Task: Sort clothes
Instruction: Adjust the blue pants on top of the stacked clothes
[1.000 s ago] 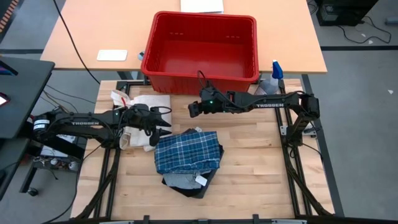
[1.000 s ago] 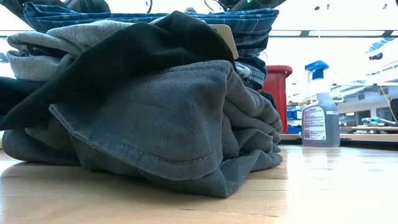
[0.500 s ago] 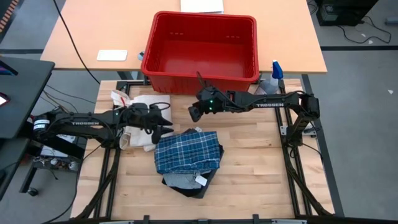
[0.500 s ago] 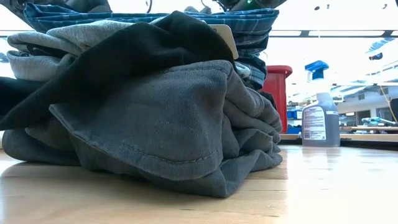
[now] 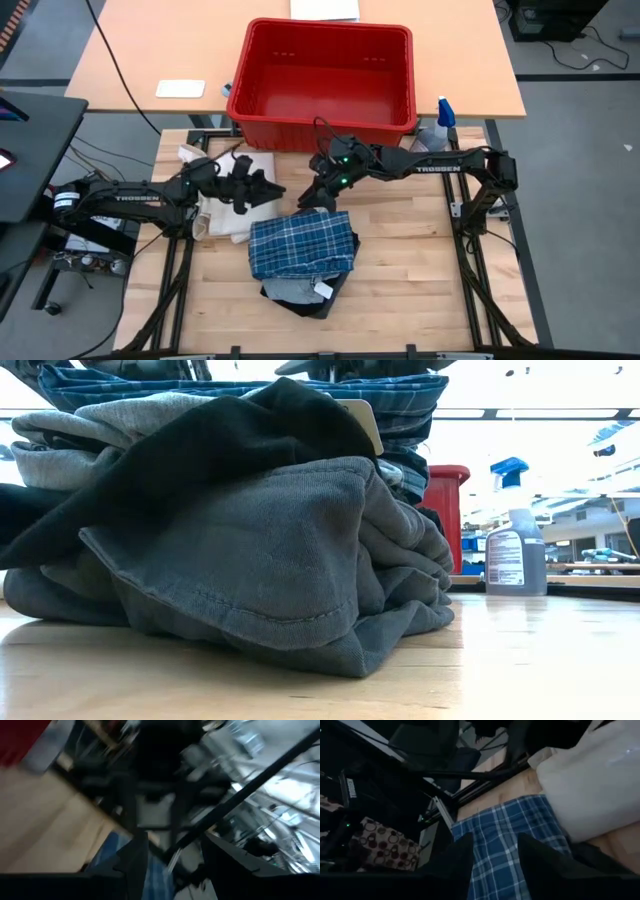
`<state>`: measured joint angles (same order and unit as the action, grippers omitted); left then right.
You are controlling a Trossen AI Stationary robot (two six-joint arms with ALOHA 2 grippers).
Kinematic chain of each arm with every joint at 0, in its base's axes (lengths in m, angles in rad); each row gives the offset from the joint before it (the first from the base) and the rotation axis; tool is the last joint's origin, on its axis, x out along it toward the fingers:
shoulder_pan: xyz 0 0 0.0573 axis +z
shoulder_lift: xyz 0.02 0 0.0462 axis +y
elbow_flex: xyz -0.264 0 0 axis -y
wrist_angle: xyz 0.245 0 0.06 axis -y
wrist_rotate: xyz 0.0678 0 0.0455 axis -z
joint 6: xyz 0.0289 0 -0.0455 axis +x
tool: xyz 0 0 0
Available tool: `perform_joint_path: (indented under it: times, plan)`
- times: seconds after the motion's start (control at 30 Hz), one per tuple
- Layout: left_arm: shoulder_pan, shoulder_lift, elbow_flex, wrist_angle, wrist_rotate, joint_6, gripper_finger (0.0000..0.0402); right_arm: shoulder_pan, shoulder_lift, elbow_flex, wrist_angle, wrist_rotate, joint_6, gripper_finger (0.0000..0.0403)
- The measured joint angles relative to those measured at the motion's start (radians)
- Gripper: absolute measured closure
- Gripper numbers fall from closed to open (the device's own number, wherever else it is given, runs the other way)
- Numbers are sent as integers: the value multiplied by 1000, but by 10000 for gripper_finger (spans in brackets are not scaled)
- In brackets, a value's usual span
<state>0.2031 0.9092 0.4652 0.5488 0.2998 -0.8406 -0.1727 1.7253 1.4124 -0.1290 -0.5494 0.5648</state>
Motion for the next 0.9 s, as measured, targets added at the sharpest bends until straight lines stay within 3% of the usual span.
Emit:
perform_joint_path:
  times: [0.13,0.27,0.37,0.53,0.6,0.77,0.9]
  plan:
    - [0,0,0,48,-9,25,214,9,-4,0,34,12,-7,240]
    - [-2,0,0,90,-10,-88,214,35,-17,0,53,49,-40,242]
    - [-40,-4,0,136,-25,-117,214,56,-43,0,54,129,-81,246]
    - [-122,-7,36,137,-153,-73,214,80,-89,0,11,265,-185,255]
    - [-139,-7,75,37,-181,-42,214,82,-95,0,-24,291,-201,256]
    - [-151,-2,212,-463,-228,76,214,82,-93,0,-88,256,-185,256]
    - [-151,17,302,-744,-233,184,214,93,-93,0,-134,274,-219,256]
